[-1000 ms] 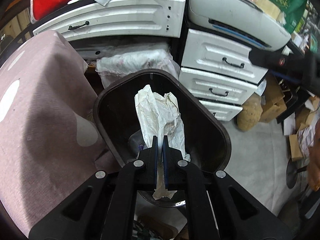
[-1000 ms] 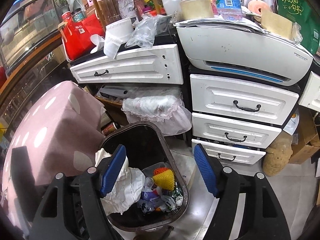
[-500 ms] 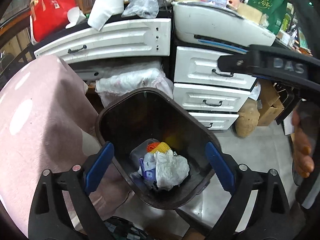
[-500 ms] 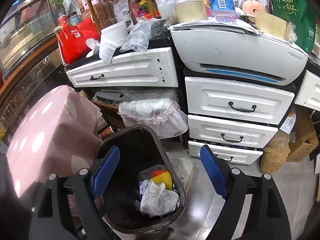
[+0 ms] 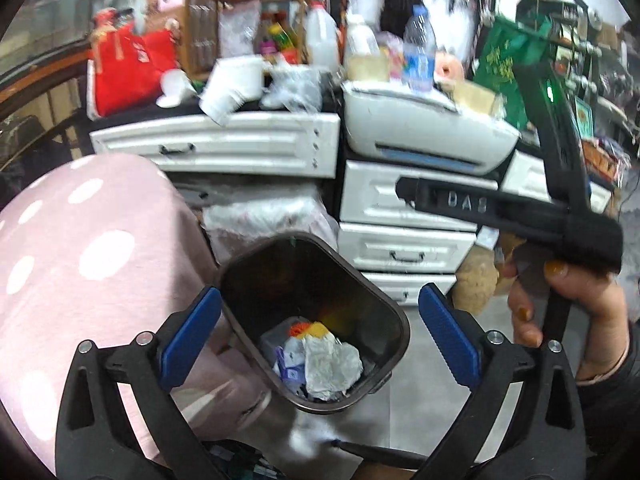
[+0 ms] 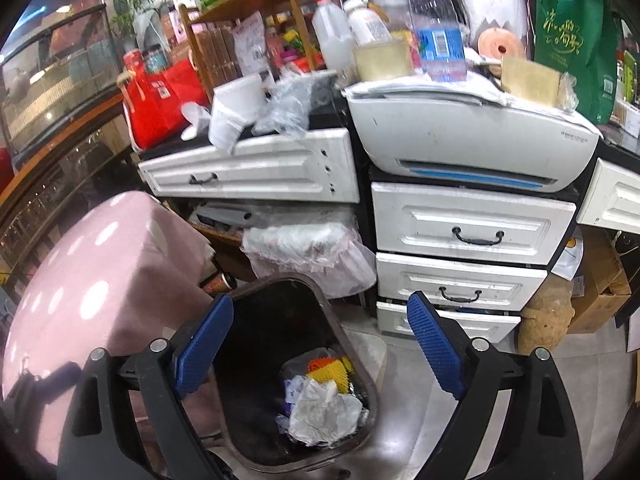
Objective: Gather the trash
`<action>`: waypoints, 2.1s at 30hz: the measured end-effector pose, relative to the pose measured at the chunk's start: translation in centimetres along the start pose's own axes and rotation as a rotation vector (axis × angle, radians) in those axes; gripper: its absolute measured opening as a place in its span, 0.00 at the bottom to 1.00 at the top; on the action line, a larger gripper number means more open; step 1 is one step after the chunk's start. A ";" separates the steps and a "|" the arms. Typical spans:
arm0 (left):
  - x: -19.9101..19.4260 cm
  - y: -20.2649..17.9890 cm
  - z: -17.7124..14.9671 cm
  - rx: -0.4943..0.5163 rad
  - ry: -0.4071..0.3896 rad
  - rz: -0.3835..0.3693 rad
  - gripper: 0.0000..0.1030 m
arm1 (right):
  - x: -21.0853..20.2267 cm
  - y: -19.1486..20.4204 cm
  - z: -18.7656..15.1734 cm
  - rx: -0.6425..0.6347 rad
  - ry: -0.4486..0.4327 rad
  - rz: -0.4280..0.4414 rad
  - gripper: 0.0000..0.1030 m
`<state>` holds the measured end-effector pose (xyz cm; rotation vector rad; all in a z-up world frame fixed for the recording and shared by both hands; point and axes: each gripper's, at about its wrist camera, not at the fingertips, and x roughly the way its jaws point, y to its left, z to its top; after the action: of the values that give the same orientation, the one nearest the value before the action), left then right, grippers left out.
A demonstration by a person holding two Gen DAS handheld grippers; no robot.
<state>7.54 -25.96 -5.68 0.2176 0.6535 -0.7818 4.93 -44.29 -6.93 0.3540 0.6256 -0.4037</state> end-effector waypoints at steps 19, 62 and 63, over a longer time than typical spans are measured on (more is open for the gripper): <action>-15.1 9.1 -5.8 -0.167 -0.253 0.477 0.95 | -9.5 14.1 -5.5 -0.326 -0.305 0.063 0.94; -21.7 9.3 -9.0 -0.270 -0.406 0.545 0.95 | -16.3 14.8 -10.0 -0.288 -0.427 0.157 0.95; -21.7 9.4 -9.0 -0.270 -0.406 0.545 0.95 | -16.3 14.8 -10.0 -0.287 -0.428 0.158 0.95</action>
<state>-1.38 -3.05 0.19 -0.0171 0.2831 -0.1947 -5.09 -22.98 -1.40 0.0361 0.2280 -0.2224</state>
